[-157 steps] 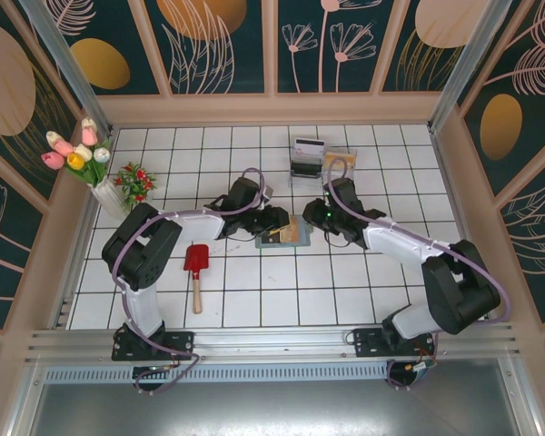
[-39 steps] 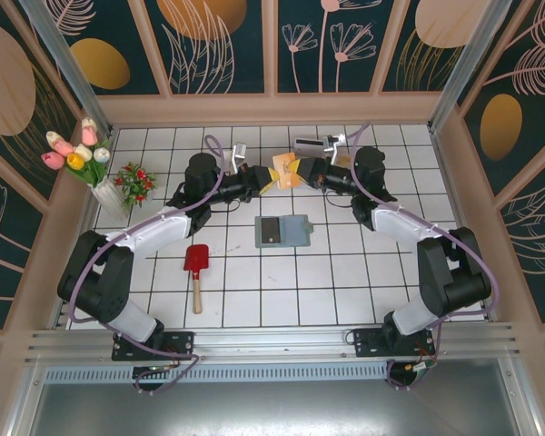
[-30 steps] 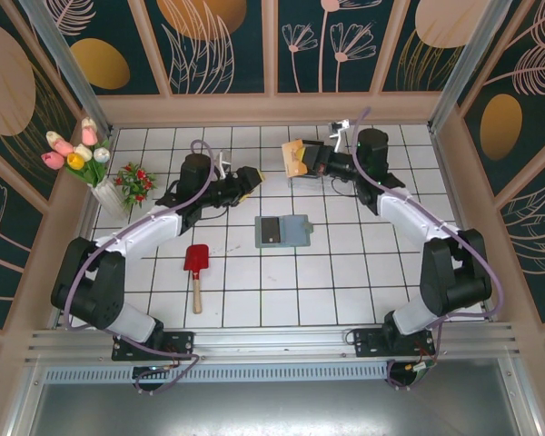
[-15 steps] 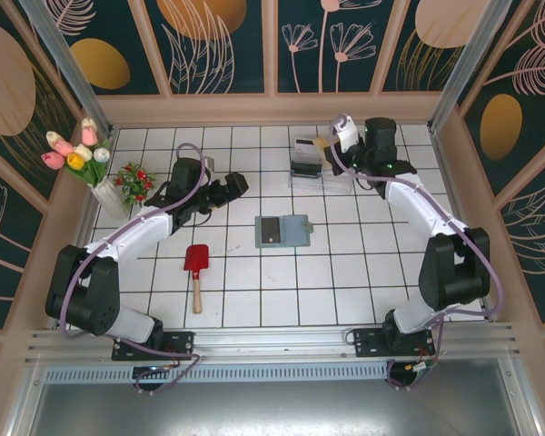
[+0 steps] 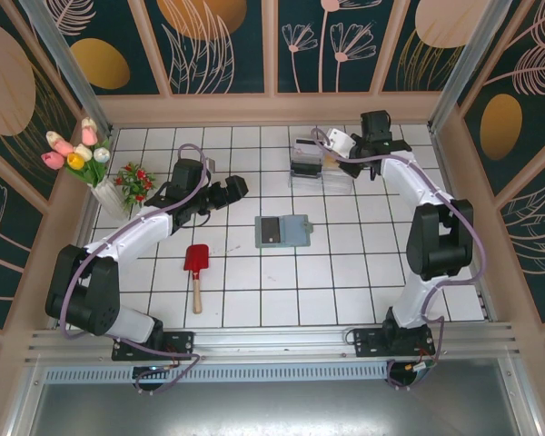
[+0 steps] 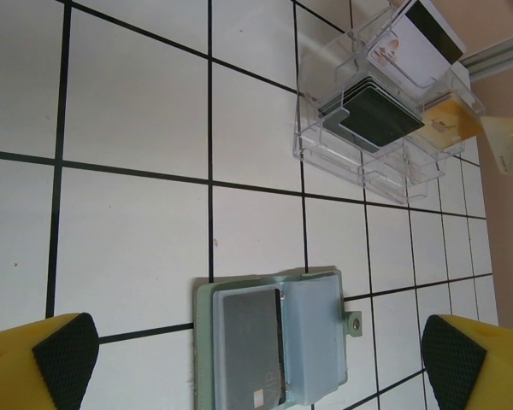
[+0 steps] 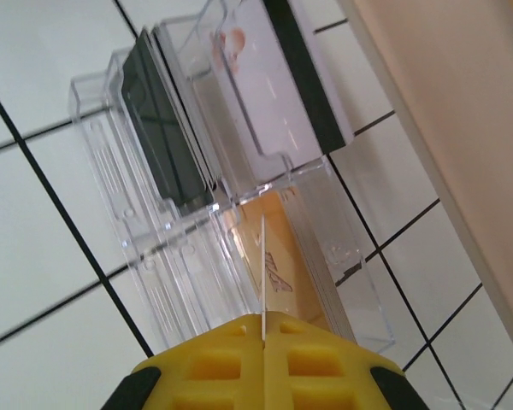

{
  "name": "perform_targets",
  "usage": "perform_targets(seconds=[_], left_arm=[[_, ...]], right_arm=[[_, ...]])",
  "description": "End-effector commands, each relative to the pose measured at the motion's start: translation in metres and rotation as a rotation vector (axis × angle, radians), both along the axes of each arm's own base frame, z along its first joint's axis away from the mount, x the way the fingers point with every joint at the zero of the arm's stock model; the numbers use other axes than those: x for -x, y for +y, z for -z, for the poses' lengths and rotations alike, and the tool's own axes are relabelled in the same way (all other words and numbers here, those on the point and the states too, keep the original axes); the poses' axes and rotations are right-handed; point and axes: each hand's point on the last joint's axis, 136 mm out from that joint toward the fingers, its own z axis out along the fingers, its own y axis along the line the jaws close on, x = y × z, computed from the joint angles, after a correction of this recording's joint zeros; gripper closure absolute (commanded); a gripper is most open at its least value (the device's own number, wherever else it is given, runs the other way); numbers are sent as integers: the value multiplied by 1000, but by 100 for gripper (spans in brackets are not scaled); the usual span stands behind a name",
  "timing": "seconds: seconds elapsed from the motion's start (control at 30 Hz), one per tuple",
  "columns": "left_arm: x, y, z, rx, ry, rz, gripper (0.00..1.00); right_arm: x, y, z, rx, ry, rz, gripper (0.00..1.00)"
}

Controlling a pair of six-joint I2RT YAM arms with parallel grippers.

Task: Take the credit cards out of the card holder

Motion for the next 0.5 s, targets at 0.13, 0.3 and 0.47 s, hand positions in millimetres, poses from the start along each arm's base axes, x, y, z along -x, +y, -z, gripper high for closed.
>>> perform_targets(seconds=[0.13, 0.3, 0.47], left_arm=[[3, -4, 17, 14, 41, 34, 2], [2, -6, 20, 20, 49, 39, 2], [2, -7, 22, 24, 58, 42, 2]], right_arm=[[-6, -5, 21, 184, 39, -79, 100], [-18, -7, 27, 246, 1, -88, 100], [-24, 1, 33, 278, -4, -115, 100]])
